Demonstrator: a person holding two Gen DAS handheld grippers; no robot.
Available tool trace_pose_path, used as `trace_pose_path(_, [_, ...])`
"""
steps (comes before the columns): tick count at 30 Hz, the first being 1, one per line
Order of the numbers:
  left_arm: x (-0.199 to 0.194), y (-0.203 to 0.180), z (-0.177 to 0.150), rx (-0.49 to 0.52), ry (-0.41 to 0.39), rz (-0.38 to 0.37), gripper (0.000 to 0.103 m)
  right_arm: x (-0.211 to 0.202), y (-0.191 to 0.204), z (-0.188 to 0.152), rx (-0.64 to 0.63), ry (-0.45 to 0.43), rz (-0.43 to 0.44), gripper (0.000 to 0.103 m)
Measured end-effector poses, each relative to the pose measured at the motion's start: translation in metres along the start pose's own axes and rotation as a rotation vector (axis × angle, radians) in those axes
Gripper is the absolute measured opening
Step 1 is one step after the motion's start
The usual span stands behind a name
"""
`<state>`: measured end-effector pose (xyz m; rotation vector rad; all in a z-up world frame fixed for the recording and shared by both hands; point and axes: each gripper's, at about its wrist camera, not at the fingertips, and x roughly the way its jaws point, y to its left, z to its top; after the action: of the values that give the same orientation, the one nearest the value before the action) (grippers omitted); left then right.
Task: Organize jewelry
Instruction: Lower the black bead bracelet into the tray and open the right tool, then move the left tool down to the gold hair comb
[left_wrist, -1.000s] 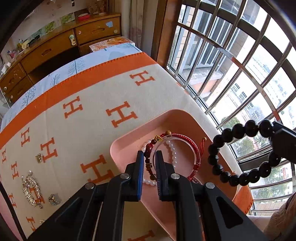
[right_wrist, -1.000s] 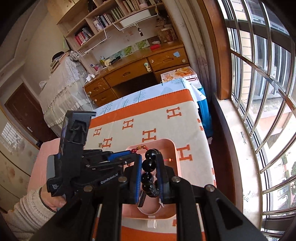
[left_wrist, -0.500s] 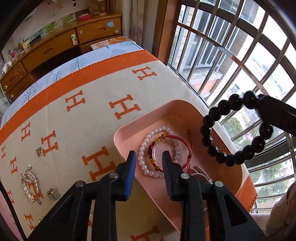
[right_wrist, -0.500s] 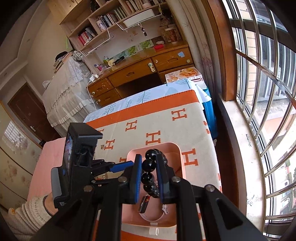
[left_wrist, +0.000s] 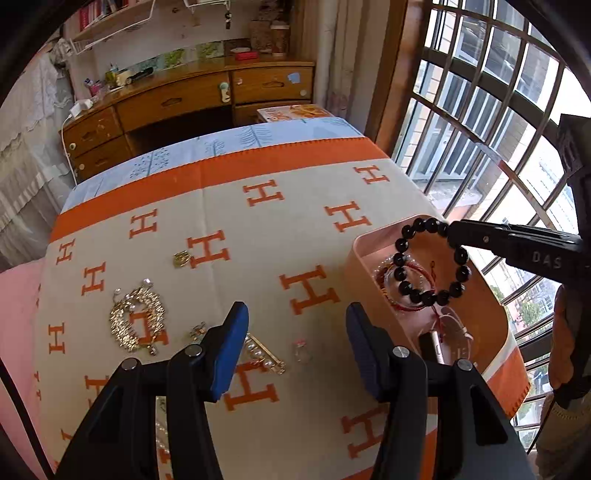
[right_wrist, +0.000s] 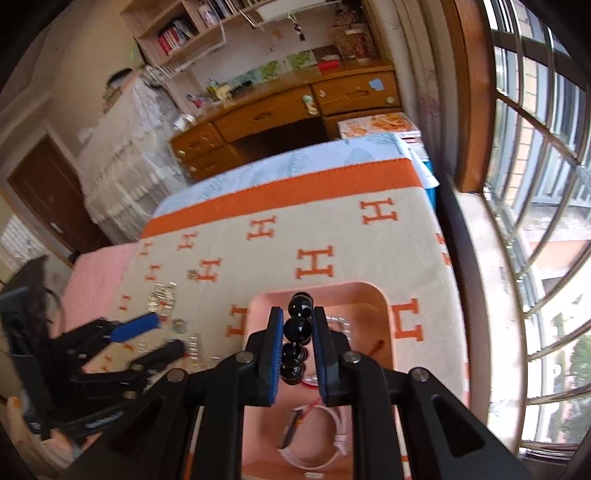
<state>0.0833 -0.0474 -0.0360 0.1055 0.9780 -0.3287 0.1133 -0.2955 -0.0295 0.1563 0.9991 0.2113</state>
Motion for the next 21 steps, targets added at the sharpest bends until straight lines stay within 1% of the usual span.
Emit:
trace_pose_path(1, [-0.002,0.006,-0.003,-0.009,0.001,0.006,0.053,0.006,0.0,-0.002,-0.005,0.019,-0.025,0.017])
trace_pose_path(2, [-0.004,0.011,-0.006,-0.017,-0.002,0.013,0.053,0.01,-0.001,-0.003,0.002,0.032,-0.026,0.017])
trace_pose_path(4, [-0.011,0.023,-0.014,-0.036,-0.015,0.036,0.054,0.01,-0.005,-0.006,0.026,0.038,-0.001,0.017])
trace_pose_path(6, [-0.016,0.034,-0.02,-0.056,-0.026,0.055,0.059,0.007,-0.004,-0.008,0.032,0.035,0.015,0.017])
trace_pose_path(9, [-0.022,0.048,-0.031,-0.086,-0.03,0.073,0.062,0.002,0.0,-0.013,0.031,0.039,0.027,0.017])
trace_pose_path(13, [-0.026,0.063,-0.048,-0.114,-0.022,0.094,0.062,-0.002,0.014,-0.022,0.0,0.043,0.02,0.017])
trace_pose_path(19, [-0.032,0.087,-0.073,-0.158,-0.001,0.131,0.062,-0.002,0.041,-0.036,-0.038,0.069,0.056,0.017])
trace_pose_path(21, [-0.036,0.097,-0.082,-0.182,0.002,0.144,0.064,-0.001,0.051,-0.04,-0.058,0.075,0.062,0.017])
